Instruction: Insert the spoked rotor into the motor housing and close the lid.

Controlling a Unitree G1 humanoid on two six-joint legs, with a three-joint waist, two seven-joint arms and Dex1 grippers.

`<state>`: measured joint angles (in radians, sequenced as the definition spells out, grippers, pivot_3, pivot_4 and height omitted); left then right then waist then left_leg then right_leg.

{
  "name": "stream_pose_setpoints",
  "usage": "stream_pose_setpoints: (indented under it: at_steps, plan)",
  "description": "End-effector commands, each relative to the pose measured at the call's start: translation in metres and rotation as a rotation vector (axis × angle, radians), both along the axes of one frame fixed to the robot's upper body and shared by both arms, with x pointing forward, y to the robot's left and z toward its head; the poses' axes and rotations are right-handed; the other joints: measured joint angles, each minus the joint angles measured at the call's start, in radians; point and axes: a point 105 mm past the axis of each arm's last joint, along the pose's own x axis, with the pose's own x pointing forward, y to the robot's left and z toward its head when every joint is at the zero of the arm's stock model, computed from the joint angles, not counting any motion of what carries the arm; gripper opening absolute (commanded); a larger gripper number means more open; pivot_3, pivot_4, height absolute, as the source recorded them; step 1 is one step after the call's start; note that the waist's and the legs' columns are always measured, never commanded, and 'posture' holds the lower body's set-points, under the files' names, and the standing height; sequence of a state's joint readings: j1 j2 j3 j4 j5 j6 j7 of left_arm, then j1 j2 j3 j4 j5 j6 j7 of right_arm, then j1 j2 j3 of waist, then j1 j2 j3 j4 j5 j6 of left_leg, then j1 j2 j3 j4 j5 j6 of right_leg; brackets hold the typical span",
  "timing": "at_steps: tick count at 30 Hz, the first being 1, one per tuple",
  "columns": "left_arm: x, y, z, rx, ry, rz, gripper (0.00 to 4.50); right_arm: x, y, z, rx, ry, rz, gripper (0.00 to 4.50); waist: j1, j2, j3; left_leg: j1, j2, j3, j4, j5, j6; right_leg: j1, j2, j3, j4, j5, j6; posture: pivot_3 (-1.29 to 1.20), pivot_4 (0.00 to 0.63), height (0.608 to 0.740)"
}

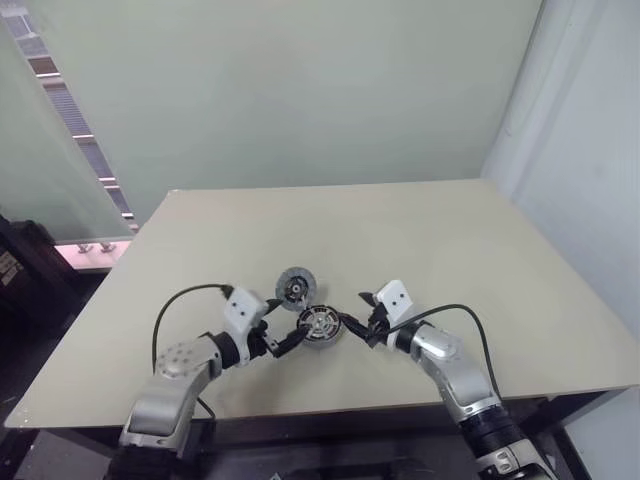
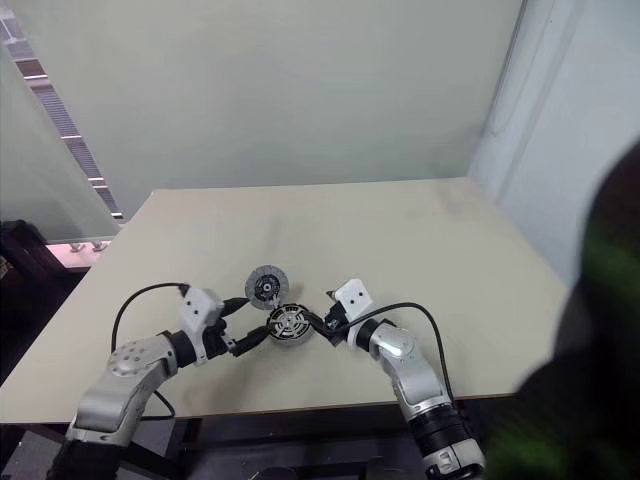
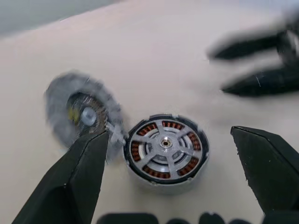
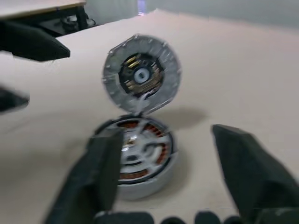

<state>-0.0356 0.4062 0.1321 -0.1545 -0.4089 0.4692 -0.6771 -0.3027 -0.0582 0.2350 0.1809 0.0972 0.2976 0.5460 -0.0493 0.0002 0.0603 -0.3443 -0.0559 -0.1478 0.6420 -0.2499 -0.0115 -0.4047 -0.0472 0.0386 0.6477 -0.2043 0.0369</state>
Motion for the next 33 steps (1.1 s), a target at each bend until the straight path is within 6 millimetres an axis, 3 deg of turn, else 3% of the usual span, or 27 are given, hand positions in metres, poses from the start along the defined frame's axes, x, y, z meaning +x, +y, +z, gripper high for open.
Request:
stream_pose_setpoints:
  at_steps: [1,6,10,16,18,21,24,28,33]
  plan:
    - [0.001,0.018,0.025,-0.125,-0.05,0.124,4.5,0.007,0.011,0.015,0.049,0.042,-0.04,1.8,0.0,0.0,0.0,0.0,0.0,0.0,0.0,0.0,0.0,0.0,0.0,0.0,0.0,0.0,0.0,0.0,0.0,0.74]
    - [-0.004,0.03,0.022,-0.126,-0.042,0.216,4.5,0.017,0.033,0.009,-0.023,0.03,-0.041,0.04,0.0,0.0,0.0,0.0,0.0,0.003,0.001,0.0,-0.001,0.0,0.0,0.0,0.0,0.0,-0.001,0.0,0.0,0.74]
    - [-0.005,0.033,0.02,-0.099,-0.045,0.253,4.5,0.021,0.045,-0.011,-0.107,0.037,-0.019,0.01,0.0,0.0,0.0,0.001,-0.001,0.002,0.001,0.0,-0.001,0.001,0.0,0.0,-0.001,0.0,-0.001,0.0,0.0,0.74]
    - [-0.007,0.034,0.019,-0.072,-0.052,0.267,4.5,0.018,0.04,-0.051,-0.232,0.103,-0.004,0.01,-0.001,0.0,-0.001,0.001,-0.002,0.002,0.0,0.0,-0.001,0.001,0.0,0.001,-0.001,0.0,-0.001,0.0,0.0,0.74]
    - [-0.008,0.033,0.018,-0.064,-0.049,0.267,4.5,0.02,0.04,-0.046,-0.198,0.091,-0.005,0.01,-0.001,0.0,-0.001,0.002,-0.001,0.002,0.0,0.0,-0.001,0.001,0.0,0.001,-0.001,-0.001,-0.002,0.0,0.0,0.74]
    - [-0.01,0.035,0.011,-0.042,-0.021,0.265,4.5,0.026,0.039,-0.021,-0.18,0.027,0.041,0.01,0.0,0.0,0.0,0.002,-0.001,0.002,0.0,0.0,-0.001,0.002,0.0,0.001,-0.001,-0.001,-0.003,0.0,0.0,0.74]
    - [-0.013,0.035,0.0,-0.026,0.022,0.252,4.5,0.02,0.039,-0.003,-0.257,-0.007,0.182,0.6,-0.001,0.0,0.0,0.001,-0.002,0.002,0.001,0.0,-0.001,0.002,0.0,0.001,-0.002,-0.001,-0.003,0.0,0.0,0.74]
    - [-0.015,0.034,-0.013,0.001,0.066,0.242,4.5,0.008,0.034,0.015,-0.43,-0.073,0.368,1.88,-0.001,0.0,0.0,0.0,-0.002,0.002,0.0,0.0,-0.001,0.001,0.0,0.001,-0.002,-0.001,-0.003,0.0,0.0,0.74]
    - [-0.013,0.03,-0.019,0.015,0.077,0.231,4.5,-0.004,0.025,0.014,-0.638,-0.077,0.555,3.64,-0.001,0.0,0.0,0.0,0.0,0.002,-0.001,0.0,-0.001,0.0,0.0,-0.001,-0.002,-0.001,-0.003,0.0,0.0,0.74]
